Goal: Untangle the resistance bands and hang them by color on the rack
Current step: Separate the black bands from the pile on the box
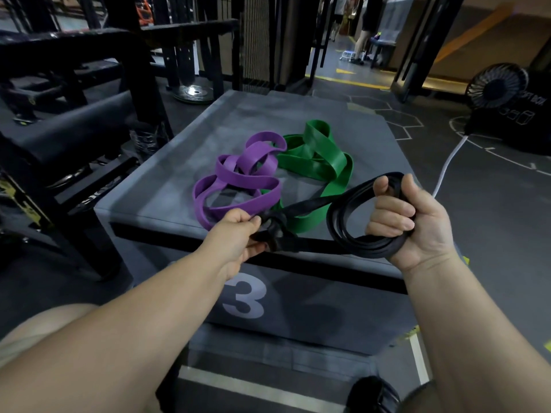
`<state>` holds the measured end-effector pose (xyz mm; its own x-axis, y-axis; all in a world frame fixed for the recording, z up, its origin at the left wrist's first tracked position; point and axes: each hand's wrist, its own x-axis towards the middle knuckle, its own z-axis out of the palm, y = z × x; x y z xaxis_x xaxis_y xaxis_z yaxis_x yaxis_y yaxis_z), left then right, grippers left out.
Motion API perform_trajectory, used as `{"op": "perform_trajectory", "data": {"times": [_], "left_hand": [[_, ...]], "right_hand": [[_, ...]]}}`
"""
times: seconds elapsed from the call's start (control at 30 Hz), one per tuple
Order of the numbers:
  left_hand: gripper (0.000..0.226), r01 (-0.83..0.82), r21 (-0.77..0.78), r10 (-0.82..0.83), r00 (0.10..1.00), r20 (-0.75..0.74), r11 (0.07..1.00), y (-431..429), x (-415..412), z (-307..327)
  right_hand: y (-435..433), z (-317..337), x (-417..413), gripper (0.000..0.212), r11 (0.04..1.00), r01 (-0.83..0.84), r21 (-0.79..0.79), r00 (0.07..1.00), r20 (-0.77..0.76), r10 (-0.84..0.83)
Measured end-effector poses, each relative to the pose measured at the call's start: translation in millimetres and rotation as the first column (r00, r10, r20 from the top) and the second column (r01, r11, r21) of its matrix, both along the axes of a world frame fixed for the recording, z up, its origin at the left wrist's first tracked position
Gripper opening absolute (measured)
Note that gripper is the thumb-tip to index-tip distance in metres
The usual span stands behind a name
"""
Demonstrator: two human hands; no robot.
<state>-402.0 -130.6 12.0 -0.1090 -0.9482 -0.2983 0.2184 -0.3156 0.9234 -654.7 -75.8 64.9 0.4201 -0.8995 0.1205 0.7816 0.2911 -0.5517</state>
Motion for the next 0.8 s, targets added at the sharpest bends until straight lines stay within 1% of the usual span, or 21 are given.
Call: {"op": "perform_trajectory", "data": {"times": [0.07,0.13,0.17,0.23,0.3,0.33,0.4,0.43,0.5,0.53,0.6,0.7,0.73,0.77,0.8], "left_hand": [[0.027,-0.091,0.011,0.092,0.996,-0.022,0.996,-2,1,1],[0.027,-0.136,0.01,0.137,0.989,-0.058,0.991,-2,1,4],[0.025,-0.122,0.009,0.123,0.989,-0.087,0.992,-1,1,7],[0.022,-0.035,0.013,0.037,0.988,-0.151,0.999,2,0,12],[0.022,0.082,0.018,-0.076,0.975,-0.211,0.996,6,-1,14],[0.022,0.134,0.012,-0.127,0.961,-0.246,0.991,8,-1,15],[0.02,0.212,-0.019,-0.207,0.925,-0.318,0.977,10,0,18],[0.02,0.235,-0.033,-0.232,0.909,-0.345,0.971,11,1,19],[0.02,0.276,-0.044,-0.272,0.888,-0.371,0.96,12,2,24],[0.018,0.298,-0.049,-0.295,0.886,-0.358,0.953,13,2,26],[0.012,0.315,-0.077,-0.323,0.908,-0.268,0.946,14,1,26],[0.012,0.272,-0.104,-0.282,0.954,-0.102,0.957,11,2,21],[0.015,0.259,-0.112,-0.267,0.961,-0.069,0.959,10,2,20],[0.016,0.253,-0.122,-0.262,0.963,-0.065,0.96,8,3,18],[0.017,0.255,-0.135,-0.269,0.959,-0.095,0.957,8,3,18]], "right_hand": [[-1,-1,1,0.034,0.999,-0.046,-0.013,0.999,0.016,0.047],[-2,-2,0,0.037,0.995,-0.099,-0.023,0.993,0.059,0.101],[-3,-2,-2,0.038,0.994,-0.106,-0.02,0.992,0.066,0.107],[-3,0,-5,0.034,0.997,-0.077,0.001,0.996,0.047,0.077],[1,3,-3,0.026,0.998,0.044,0.039,0.998,-0.049,-0.042],[2,6,-1,0.023,0.987,0.152,0.059,0.98,-0.141,-0.142],[5,9,4,0.022,0.942,0.329,0.067,0.903,-0.314,-0.293],[6,10,7,0.023,0.929,0.364,0.066,0.88,-0.35,-0.32],[7,11,10,0.024,0.916,0.394,0.076,0.863,-0.374,-0.34],[7,12,10,0.023,0.908,0.412,0.08,0.852,-0.386,-0.353],[9,13,10,0.026,0.894,0.44,0.088,0.836,-0.402,-0.373],[11,18,7,0.029,0.896,0.437,0.083,0.843,-0.385,-0.375],[12,18,6,0.031,0.896,0.436,0.082,0.842,-0.388,-0.374],[12,19,5,0.031,0.896,0.436,0.084,0.842,-0.39,-0.373],[13,20,5,0.031,0.896,0.434,0.088,0.844,-0.387,-0.371]]}}
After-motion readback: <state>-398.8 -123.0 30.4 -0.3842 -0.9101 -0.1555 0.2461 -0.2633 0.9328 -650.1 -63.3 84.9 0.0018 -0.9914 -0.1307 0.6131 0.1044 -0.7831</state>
